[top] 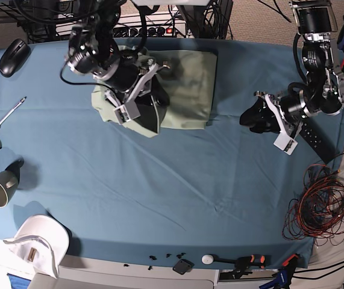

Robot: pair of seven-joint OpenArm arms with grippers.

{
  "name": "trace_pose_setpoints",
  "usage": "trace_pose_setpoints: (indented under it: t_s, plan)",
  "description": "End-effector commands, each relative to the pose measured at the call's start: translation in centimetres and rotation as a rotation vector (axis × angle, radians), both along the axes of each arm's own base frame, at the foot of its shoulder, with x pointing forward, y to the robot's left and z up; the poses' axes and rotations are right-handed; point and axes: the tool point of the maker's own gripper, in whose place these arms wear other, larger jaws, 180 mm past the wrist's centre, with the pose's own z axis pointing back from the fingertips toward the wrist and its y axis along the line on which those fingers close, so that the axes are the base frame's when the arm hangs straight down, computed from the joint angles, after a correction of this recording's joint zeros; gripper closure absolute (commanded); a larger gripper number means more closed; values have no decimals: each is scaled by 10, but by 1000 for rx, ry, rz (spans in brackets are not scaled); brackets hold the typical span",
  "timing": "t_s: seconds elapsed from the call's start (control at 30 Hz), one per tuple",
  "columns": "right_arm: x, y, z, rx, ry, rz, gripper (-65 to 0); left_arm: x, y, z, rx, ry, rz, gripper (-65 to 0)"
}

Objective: Fold the T-shirt properly
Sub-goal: 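Lift the end and fold it over onto the stack with the right gripper, then release the shirt with the right gripper and move the left gripper onto the shirt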

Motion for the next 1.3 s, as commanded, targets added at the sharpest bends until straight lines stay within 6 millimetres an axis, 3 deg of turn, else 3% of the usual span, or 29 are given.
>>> trace_pose_setpoints:
  t_s: [0.0, 0.17, 0.37, 0.7, 0.77, 0.87, 0.9, 1.27]
  plan:
    - [9, 7, 9, 43, -38, 3, 0, 9, 1, 16, -23, -57, 1, -251]
    - [20, 27, 7, 67, -36, 62, 0, 9, 1, 16, -23, -57, 1, -251]
    - [15, 55, 15, 80, -57, 147, 0, 9, 1, 16, -23, -57, 1, -251]
    - [18, 55, 9, 36, -48, 124, 0, 9, 1, 16, -27, -57, 1, -255]
    - [16, 57, 10, 33, -61, 146, 0, 9, 1, 16, -27, -57, 1, -302]
    - [15, 61, 15, 57, -87, 171, -248, 9, 1, 16, -25, -57, 0, -349]
    - [15, 63, 19, 80, -93, 175, -287, 9, 2, 17, -23, -57, 0, -350]
    - [4, 82, 61, 259, -167, 262, -291, 4, -6, 25, -94, -46, -26, -350]
